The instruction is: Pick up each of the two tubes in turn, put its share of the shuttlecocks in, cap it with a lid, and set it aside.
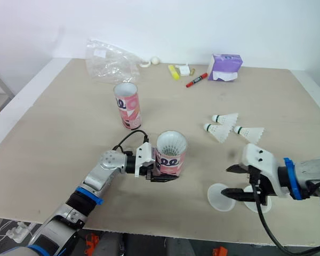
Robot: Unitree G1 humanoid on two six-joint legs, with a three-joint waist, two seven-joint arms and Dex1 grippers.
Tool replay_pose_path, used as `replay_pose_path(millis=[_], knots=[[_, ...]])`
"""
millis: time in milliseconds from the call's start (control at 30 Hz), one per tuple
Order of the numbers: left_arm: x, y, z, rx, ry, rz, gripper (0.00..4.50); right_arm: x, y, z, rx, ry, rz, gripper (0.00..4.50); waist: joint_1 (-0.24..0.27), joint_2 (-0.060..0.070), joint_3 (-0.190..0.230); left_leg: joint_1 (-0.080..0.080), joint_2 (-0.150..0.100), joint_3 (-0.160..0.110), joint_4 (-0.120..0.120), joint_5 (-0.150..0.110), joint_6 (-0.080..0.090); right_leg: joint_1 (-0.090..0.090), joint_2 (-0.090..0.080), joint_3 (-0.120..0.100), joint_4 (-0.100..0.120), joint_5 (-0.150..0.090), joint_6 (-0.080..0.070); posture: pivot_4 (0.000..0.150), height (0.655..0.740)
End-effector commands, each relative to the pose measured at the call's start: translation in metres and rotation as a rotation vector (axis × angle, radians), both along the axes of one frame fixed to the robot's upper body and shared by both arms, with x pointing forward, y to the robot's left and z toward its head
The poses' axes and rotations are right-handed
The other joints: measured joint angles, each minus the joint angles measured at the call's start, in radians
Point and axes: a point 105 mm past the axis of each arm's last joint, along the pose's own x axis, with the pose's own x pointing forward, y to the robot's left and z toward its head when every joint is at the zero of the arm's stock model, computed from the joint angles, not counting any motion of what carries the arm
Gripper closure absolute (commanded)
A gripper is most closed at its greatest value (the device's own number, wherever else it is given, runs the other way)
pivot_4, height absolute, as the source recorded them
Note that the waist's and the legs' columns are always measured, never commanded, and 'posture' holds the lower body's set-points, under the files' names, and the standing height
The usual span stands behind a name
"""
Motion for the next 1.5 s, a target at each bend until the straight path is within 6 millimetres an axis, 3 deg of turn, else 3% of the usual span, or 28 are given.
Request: replay_pose_path(millis=[33, 500, 600, 633, 733, 800, 867, 933, 1133, 1200, 1267, 1500], knots=[[-0.004, 0.000, -0.006, 0.002, 0.036, -0.013, 1.13, 0.004, 0.004, 0.003, -0.022, -0.034, 0.000, 0.04, 0.000, 0.000, 0.000, 0.000, 0.000, 0.000, 0.000, 0.000, 0.000, 0.000, 0.000, 0.000, 0.000, 0.000, 0.000, 0.150, 0.7400], [-0.005, 0.003, -0.006, -0.004, 0.050, -0.027, 1.13, 0.012, 0.015, -0.020, -0.110, -0.021, -0.010, 0.04, 0.000, 0.000, 0.000, 0.000, 0.000, 0.000, 0.000, 0.000, 0.000, 0.000, 0.000, 0.000, 0.000, 0.000, 0.000, 0.150, 0.7400], [-0.005, 0.004, -0.006, 0.000, 0.046, -0.024, 1.13, 0.014, 0.016, -0.022, -0.125, -0.025, -0.005, 0.60, 0.000, 0.000, 0.000, 0.000, 0.000, 0.000, 0.000, 0.000, 0.000, 0.000, 0.000, 0.000, 0.000, 0.000, 0.000, 0.150, 0.7400], [-0.004, 0.004, -0.006, 0.002, 0.044, -0.023, 1.13, 0.014, 0.016, -0.023, -0.140, -0.026, 0.002, 1.54, 0.000, 0.000, 0.000, 0.000, 0.000, 0.000, -0.001, 0.000, 0.000, 0.000, 0.000, 0.000, 0.000, 0.000, 0.000, 0.150, 0.7400], [-0.003, 0.005, -0.007, 0.008, 0.039, -0.018, 1.13, 0.013, 0.014, -0.026, -0.172, -0.025, 0.014, 2.18, 0.000, 0.000, 0.000, 0.000, 0.000, 0.000, -0.001, 0.000, 0.000, 0.000, 0.000, 0.000, 0.000, 0.000, 0.000, 0.150, 0.7400], [-0.002, 0.005, -0.006, 0.010, 0.036, -0.016, 1.13, 0.012, 0.013, -0.027, -0.189, -0.019, 0.027, 3.26, 0.000, 0.000, 0.000, 0.000, 0.000, 0.000, -0.001, 0.000, 0.000, 0.000, 0.000, 0.000, 0.000, 0.000, 0.000, 0.150, 0.7400], [0.000, 0.005, -0.006, 0.015, 0.032, -0.011, 1.13, 0.012, 0.013, -0.027, -0.199, -0.019, 0.032, 3.55, 0.000, 0.000, 0.000, 0.000, 0.000, 0.000, 0.000, 0.000, 0.000, 0.000, 0.000, 0.000, 0.000, 0.000, 0.000, 0.150, 0.7400], [0.001, 0.005, -0.006, 0.018, 0.030, -0.007, 1.13, 0.012, 0.013, -0.027, -0.204, -0.025, 0.038, 4.33, 0.000, 0.000, 0.000, 0.000, 0.000, 0.000, 0.000, 0.000, 0.000, 0.000, 0.000, 0.000, 0.000, 0.000, 0.000, 0.150, 0.7400], [0.006, 0.005, -0.006, 0.021, 0.032, 0.003, 1.13, 0.011, 0.015, -0.017, -0.194, -0.052, 0.066, 4.43, 0.000, 0.000, 0.000, 0.001, 0.000, 0.000, 0.000, 0.000, 0.000, 0.001, 0.000, 0.000, 0.000, 0.000, 0.000, 0.150, 0.7400], [0.007, 0.005, -0.007, 0.023, 0.033, 0.006, 1.13, 0.012, 0.018, -0.011, -0.185, -0.076, 0.082, 4.43, 0.000, 0.000, 0.000, 0.001, 0.000, 0.000, 0.000, 0.000, 0.000, 0.001, 0.000, 0.000, 0.000, 0.000, 0.000, 0.150, 0.7400], [0.008, 0.005, -0.007, 0.023, 0.036, 0.012, 1.13, 0.015, 0.027, 0.008, -0.128, -0.125, 0.108, 4.43, 0.000, 0.000, 0.000, 0.001, 0.000, 0.000, 0.001, 0.000, -0.001, 0.001, 0.000, 0.000, 0.000, 0.001, 0.000, 0.150, 0.7400], [0.012, 0.006, -0.011, 0.032, 0.051, 0.032, 1.13, 0.030, 0.042, 0.095, 0.010, -0.374, 0.185, 4.43, -0.002, 0.000, 0.000, 0.002, 0.000, 0.000, 0.004, 0.001, -0.001, 0.002, 0.000, 0.000, 0.000, 0.003, 0.000, 0.150, 0.7400]])
